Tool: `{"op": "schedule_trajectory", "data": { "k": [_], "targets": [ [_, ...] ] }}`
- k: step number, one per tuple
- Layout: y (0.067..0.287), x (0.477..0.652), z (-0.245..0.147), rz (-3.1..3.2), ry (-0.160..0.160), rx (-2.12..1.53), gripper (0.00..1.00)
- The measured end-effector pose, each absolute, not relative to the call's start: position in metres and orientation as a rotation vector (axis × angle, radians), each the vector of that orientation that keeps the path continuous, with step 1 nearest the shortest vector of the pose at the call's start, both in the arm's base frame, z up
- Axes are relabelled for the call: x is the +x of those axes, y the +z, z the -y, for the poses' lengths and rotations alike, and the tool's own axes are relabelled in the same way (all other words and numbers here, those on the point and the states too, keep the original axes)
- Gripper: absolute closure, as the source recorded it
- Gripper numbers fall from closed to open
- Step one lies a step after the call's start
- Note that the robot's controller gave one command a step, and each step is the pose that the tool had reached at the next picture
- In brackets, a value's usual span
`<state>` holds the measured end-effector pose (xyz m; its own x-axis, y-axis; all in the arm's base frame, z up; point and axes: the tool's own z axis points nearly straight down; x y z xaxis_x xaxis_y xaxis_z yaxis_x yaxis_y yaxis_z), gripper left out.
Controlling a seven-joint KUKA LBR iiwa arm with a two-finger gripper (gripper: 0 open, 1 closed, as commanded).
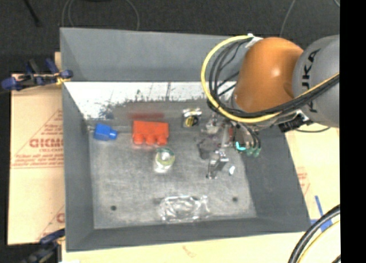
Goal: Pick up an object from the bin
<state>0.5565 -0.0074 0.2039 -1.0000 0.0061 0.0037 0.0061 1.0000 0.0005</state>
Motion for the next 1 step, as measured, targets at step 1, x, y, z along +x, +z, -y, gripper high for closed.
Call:
{"op": "schedule_trajectory", "data": {
  "k": [1],
  "targets": [
    [0.0713,0.6262,-0.0457,3.153,0.002,0.084,0.00]
  ]
}}
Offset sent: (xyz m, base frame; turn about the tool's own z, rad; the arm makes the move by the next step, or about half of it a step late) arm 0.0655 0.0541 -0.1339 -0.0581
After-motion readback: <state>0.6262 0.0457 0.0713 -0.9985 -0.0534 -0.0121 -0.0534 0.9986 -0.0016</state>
